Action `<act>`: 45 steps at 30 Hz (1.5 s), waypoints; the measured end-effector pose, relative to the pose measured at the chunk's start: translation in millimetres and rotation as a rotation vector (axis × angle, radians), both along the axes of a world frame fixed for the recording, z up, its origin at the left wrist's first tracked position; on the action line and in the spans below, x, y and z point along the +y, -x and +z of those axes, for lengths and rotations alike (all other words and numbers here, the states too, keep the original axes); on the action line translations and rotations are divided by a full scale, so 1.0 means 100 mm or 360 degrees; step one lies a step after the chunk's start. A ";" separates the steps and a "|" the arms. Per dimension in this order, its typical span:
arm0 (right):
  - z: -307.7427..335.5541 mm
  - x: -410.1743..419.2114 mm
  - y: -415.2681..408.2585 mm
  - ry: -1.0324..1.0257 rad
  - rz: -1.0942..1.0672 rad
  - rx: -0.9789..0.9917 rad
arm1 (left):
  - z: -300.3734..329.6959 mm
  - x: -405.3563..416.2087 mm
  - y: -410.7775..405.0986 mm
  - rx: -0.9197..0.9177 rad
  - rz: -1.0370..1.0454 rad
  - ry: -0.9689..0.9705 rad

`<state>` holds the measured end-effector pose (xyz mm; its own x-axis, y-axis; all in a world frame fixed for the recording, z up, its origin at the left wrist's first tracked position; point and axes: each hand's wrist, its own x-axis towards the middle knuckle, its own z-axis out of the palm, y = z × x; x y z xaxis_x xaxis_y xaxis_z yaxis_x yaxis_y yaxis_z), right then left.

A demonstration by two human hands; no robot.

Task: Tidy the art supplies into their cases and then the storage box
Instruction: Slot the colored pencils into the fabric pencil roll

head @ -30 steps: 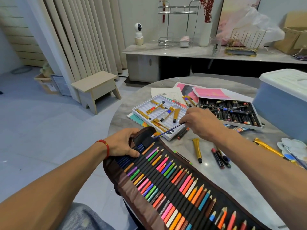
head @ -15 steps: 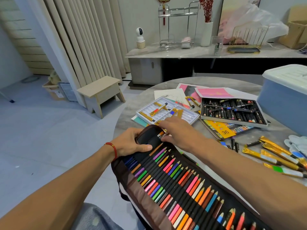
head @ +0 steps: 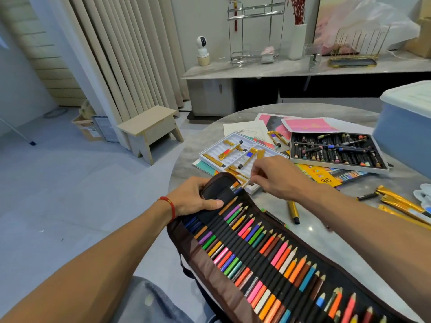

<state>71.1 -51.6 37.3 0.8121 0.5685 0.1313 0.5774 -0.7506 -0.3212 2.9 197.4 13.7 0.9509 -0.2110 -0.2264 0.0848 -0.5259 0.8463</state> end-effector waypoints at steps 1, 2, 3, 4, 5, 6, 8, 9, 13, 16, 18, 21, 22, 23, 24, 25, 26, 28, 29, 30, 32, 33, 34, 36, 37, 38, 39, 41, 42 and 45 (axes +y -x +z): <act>0.00 -0.03 0.00 0.0032 -0.0013 -0.0010 | 0.00 0.00 0.00 0.0008 0.0002 -0.0007; -0.01 -0.04 0.00 0.0056 -0.0028 -0.0008 | 0.00 -0.01 0.00 0.0012 0.0000 -0.0013; -0.01 -0.05 0.01 0.0064 -0.0038 -0.0007 | 0.00 -0.01 0.00 0.0010 -0.0006 -0.0019; -0.01 -0.05 0.01 0.0067 -0.0048 -0.0005 | 0.00 -0.02 0.00 0.0007 -0.0009 -0.0026; -0.01 -0.05 0.02 0.0066 -0.0056 0.0004 | -0.01 -0.02 0.01 0.0005 -0.0004 -0.0032; -0.02 -0.04 0.03 0.0064 -0.0069 0.0022 | -0.01 -0.03 0.00 0.0005 0.0007 -0.0034; -0.02 0.00 0.07 0.0071 -0.0073 0.0040 | -0.01 -0.03 0.00 0.0011 0.0027 -0.0030; -0.03 0.03 0.10 0.0075 -0.0060 0.0047 | -0.02 -0.04 0.01 0.0013 0.0030 -0.0030; -0.06 0.20 0.27 0.0044 -0.0006 0.0053 | -0.02 -0.06 0.00 -0.0003 0.0055 -0.0086; -0.09 0.27 0.29 0.0000 -0.0042 0.0100 | -0.01 -0.05 0.02 0.0021 0.0075 -0.0108; -0.11 0.24 0.26 -0.0145 -0.0154 0.0230 | 0.00 -0.06 0.03 0.0044 0.0085 -0.0106; -0.18 0.28 0.30 -0.0316 -0.0393 0.0314 | 0.03 -0.11 0.03 0.0037 0.0112 -0.0152; -0.20 0.30 0.32 -0.0314 -0.0429 0.0313 | 0.02 -0.14 0.02 0.0035 0.0112 -0.0187; -0.23 0.33 0.33 -0.0306 -0.0418 0.0331 | 0.02 -0.16 0.01 0.0036 0.0124 -0.0247; -0.24 0.34 0.34 -0.0272 -0.0397 0.0362 | 0.01 -0.17 -0.01 0.0040 0.0139 -0.0323; -0.23 0.34 0.33 -0.0211 -0.0379 0.0394 | 0.00 -0.16 -0.02 0.0049 0.0166 -0.0412; -0.20 0.28 0.32 -0.0137 -0.0387 0.0406 | -0.01 -0.18 -0.04 0.0045 0.0183 -0.0517; -0.12 0.08 0.28 -0.0046 -0.0400 0.0392 | -0.02 -0.24 -0.06 -0.0045 0.0221 -0.0736; -0.07 -0.07 0.26 -0.0028 -0.0417 0.0386 | -0.01 -0.31 -0.08 -0.0118 0.0205 -0.0844; -0.03 -0.21 0.26 -0.0016 -0.0429 0.0389 | -0.02 -0.34 -0.08 -0.0186 0.0197 -0.0964; 0.04 -0.58 0.27 -0.0002 -0.0510 0.0390 | -0.05 -0.42 -0.12 -0.0314 0.0173 -0.1172; 0.08 -0.78 0.29 0.0001 -0.0575 0.0387 | -0.06 -0.43 -0.14 -0.0356 0.0169 -0.1239; 0.10 -1.00 0.31 0.0017 -0.0658 0.0379 | -0.07 -0.45 -0.16 -0.0373 0.0165 -0.1289; 0.11 -1.55 0.36 0.0104 -0.0865 0.0378 | -0.09 -0.53 -0.24 -0.0406 0.0187 -0.1372; 0.11 -1.82 0.40 0.0165 -0.0971 0.0371 | -0.09 -0.59 -0.28 -0.0429 0.0210 -0.1448; 0.09 -2.08 0.44 0.0233 -0.1081 0.0354 | -0.08 -0.67 -0.29 -0.0489 0.0230 -0.1523; 0.07 -2.34 0.50 0.0299 -0.1194 0.0325 | -0.06 -0.79 -0.32 -0.0632 0.0227 -0.1567; 0.03 -2.73 0.64 0.0392 -0.1349 0.0296 | 0.01 -1.11 -0.32 -0.0932 0.0162 -0.1488; 0.01 -2.88 0.70 0.0447 -0.1404 0.0283 | 0.05 -1.34 -0.29 -0.1038 0.0082 -0.1386; -0.09 -3.11 0.77 0.0707 -0.1469 0.0172 | 0.20 -2.17 0.02 -0.1166 -0.0428 -0.1049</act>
